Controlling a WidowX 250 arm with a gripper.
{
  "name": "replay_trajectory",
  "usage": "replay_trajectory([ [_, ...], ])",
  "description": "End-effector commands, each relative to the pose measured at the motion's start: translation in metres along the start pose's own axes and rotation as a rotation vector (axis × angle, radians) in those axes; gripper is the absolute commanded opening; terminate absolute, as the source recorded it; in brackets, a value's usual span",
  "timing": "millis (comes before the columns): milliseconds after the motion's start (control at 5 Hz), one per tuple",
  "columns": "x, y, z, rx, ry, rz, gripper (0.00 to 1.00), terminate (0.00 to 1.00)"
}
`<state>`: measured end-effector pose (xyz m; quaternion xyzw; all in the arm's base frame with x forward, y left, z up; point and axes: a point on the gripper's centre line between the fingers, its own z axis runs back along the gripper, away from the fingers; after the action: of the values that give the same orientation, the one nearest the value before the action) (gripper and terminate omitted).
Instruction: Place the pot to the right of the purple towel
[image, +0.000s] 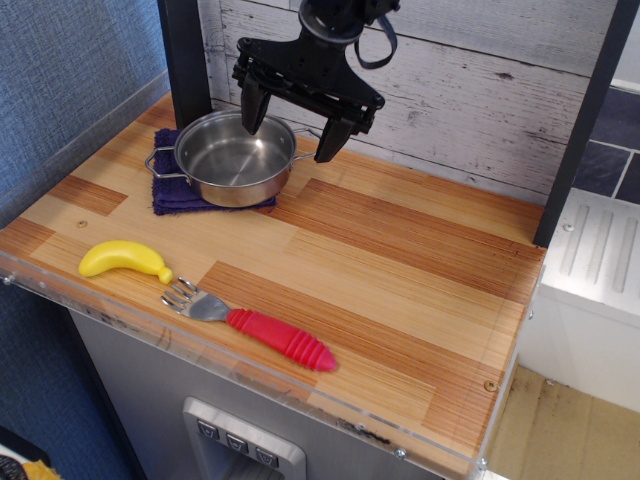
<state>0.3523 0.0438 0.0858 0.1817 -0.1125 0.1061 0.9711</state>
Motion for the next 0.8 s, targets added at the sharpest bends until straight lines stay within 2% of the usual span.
replay_trajectory([
  [0,0.002,0.015,-0.012,0.040,-0.061,0.051,1.00,0.00],
  [600,0.005,0.006,-0.046,-0.013,-0.010,0.038,1.00,0.00],
])
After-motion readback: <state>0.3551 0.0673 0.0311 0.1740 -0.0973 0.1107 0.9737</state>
